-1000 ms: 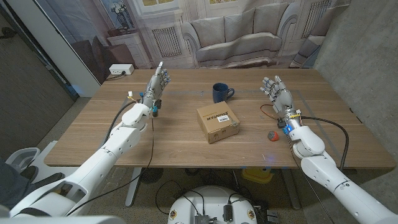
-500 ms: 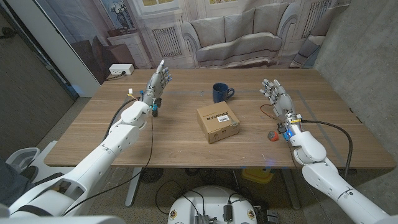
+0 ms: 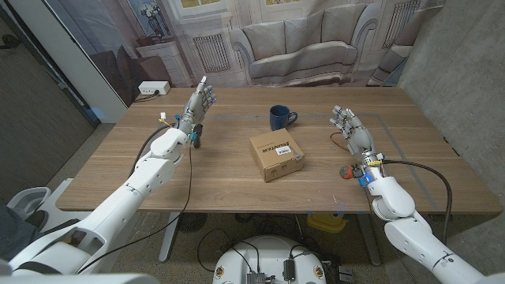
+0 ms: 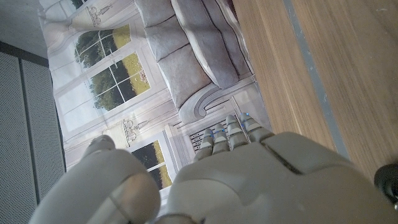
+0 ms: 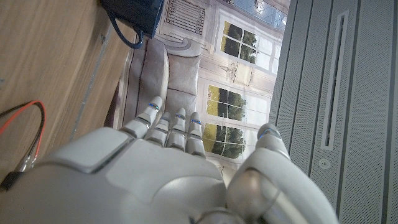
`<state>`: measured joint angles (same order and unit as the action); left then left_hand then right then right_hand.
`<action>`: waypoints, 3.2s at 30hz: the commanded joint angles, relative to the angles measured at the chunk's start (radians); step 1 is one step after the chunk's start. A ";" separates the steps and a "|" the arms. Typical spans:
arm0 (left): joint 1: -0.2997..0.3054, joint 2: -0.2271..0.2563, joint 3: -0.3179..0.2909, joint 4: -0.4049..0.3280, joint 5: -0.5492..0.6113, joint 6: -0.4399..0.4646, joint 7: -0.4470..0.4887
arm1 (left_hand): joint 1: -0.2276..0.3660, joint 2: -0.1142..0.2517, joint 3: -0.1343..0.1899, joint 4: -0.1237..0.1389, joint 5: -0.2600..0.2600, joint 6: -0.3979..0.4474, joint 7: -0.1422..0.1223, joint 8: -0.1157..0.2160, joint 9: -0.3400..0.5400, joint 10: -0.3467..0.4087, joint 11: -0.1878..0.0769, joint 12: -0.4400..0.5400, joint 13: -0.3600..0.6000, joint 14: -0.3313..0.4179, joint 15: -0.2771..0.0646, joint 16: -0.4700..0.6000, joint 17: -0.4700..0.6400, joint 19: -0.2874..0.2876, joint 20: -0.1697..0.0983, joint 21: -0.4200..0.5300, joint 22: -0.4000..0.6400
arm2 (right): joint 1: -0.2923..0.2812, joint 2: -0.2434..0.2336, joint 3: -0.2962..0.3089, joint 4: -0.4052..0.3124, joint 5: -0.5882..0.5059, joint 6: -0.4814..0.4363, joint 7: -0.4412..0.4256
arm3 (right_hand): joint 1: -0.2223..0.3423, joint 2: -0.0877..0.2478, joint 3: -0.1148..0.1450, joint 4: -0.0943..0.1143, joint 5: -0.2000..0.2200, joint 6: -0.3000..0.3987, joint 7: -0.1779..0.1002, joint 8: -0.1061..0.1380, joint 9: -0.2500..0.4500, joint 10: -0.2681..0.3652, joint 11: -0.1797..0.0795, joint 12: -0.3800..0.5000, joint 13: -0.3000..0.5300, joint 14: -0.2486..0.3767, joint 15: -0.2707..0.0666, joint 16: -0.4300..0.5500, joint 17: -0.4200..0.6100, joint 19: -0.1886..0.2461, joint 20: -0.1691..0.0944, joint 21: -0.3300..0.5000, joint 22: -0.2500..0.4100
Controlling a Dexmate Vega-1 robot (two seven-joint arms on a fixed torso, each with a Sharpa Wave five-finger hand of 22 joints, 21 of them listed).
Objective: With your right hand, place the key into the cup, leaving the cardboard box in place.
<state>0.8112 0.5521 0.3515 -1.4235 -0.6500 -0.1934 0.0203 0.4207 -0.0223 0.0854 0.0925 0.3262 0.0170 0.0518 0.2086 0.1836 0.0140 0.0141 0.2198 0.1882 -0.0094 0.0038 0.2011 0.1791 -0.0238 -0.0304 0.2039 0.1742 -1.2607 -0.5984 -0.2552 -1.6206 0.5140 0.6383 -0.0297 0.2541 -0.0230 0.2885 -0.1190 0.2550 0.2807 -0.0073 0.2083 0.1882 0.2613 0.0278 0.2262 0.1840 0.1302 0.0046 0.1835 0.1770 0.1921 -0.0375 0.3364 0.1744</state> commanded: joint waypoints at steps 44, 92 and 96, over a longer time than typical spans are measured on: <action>0.043 0.025 -0.013 -0.121 0.043 0.013 0.088 | 0.015 0.004 -0.008 -0.004 -0.004 0.022 -0.002 0.005 0.006 0.020 -0.014 0.000 0.004 0.005 -0.001 -0.007 0.004 0.004 -0.015 -0.003 0.004 | -0.187 0.077 0.097 -0.023 -0.283 0.190 -0.167 | 0.319 0.042 0.092 -0.067 -0.033 0.237 -0.183 0.055 0.009 0.125 -0.119 0.033 0.003 0.103 -0.055 0.010 -0.002 0.082 -0.025 -0.047 0.006; 0.037 0.016 0.007 -0.119 0.057 0.019 0.082 | 0.021 0.010 -0.017 -0.003 -0.007 0.026 -0.004 -0.001 0.006 0.024 -0.017 -0.005 0.004 0.009 -0.004 -0.009 0.005 0.001 -0.010 -0.005 0.004 | -0.319 0.198 0.211 -0.108 -1.098 0.076 -0.708 | 0.589 -0.028 0.097 -0.051 0.003 0.430 -0.216 0.060 0.010 0.218 -0.224 0.037 0.001 0.222 -0.130 0.010 0.000 0.202 -0.073 -0.055 0.012; 0.042 0.016 0.006 -0.122 0.057 0.016 0.081 | 0.021 0.010 -0.018 -0.003 -0.007 0.027 -0.004 -0.001 0.006 0.025 -0.014 -0.005 0.004 0.008 -0.003 -0.009 0.005 0.001 -0.010 -0.005 0.004 | -0.325 0.180 0.193 -0.120 -1.137 0.039 -0.756 | 0.610 -0.026 0.093 -0.050 0.008 0.439 -0.216 0.057 0.010 0.216 -0.231 0.034 0.001 0.221 -0.139 0.008 0.001 0.203 -0.081 -0.057 0.013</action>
<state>0.8386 0.5638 0.3598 -1.5325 -0.5923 -0.1726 0.0999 0.4364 -0.0145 0.0729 0.0884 0.3213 0.0387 0.0446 0.2086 0.1888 0.0318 -0.0040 0.2143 0.1882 -0.0029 0.0031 0.1936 0.1791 -0.0240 -0.0304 0.1978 0.1741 -1.5591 -0.3878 -0.0341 -1.7079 -0.4990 0.7553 -0.6577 0.8501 -0.0482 0.3769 -0.1709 0.2554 0.7077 -0.2197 0.2632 0.1951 0.4765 -0.1952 0.2648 0.1813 0.3443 -0.0412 0.1951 0.1747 0.3849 -0.0408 0.2787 0.1840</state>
